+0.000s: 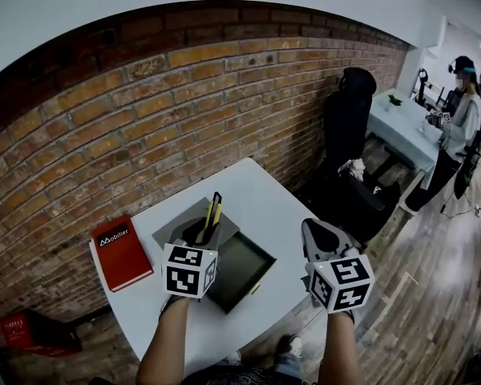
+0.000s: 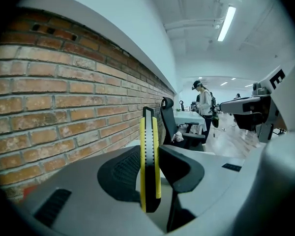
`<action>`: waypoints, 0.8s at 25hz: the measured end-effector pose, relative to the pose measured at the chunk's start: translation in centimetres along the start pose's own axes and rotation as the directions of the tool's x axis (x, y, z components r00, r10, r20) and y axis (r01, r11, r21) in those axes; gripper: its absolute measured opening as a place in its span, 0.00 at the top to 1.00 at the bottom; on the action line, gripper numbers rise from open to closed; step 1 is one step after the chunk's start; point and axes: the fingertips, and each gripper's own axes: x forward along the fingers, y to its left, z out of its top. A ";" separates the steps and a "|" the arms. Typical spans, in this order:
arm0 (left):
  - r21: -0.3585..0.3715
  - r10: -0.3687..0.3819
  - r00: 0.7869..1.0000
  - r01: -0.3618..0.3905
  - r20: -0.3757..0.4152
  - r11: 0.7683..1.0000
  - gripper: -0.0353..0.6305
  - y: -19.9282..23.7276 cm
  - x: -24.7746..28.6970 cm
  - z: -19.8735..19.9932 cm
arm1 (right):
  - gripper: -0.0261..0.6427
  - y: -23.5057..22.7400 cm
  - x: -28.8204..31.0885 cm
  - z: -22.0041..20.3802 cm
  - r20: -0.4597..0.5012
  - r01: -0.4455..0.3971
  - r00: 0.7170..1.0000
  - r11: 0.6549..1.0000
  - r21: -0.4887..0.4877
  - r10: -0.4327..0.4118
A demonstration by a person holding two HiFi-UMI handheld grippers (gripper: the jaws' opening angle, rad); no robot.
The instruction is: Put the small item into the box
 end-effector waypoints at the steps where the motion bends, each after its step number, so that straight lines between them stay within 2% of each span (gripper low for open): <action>1: -0.005 0.017 1.000 -0.017 -0.001 1.000 0.75 0.1 0.0 0.0 | 0.93 0.0 0.5 0.1 0.006 -0.023 1.000 1.000 -0.003 0.023; 6: -0.035 0.106 0.994 -0.106 -0.008 0.994 0.75 0.6 -0.1 0.1 | 0.93 -0.2 3.2 0.2 0.020 -0.138 0.990 0.990 -0.006 0.138; 10: -0.099 0.182 0.983 -0.182 -0.009 0.978 0.75 1.2 -0.1 0.6 | 0.93 -0.5 5.3 0.6 0.015 -0.235 0.972 0.972 -0.021 0.235; 15: -0.111 0.295 0.955 -0.296 -0.029 0.949 0.75 1.5 -0.7 0.7 | 0.93 -0.6 7.6 1.3 0.015 -0.342 0.939 0.939 -0.037 0.343; 20: -0.132 0.394 0.916 -0.400 -0.071 0.907 0.75 1.9 -2.3 -0.6 | 0.93 0.8 9.0 1.8 0.013 -0.447 0.894 0.893 -0.059 0.448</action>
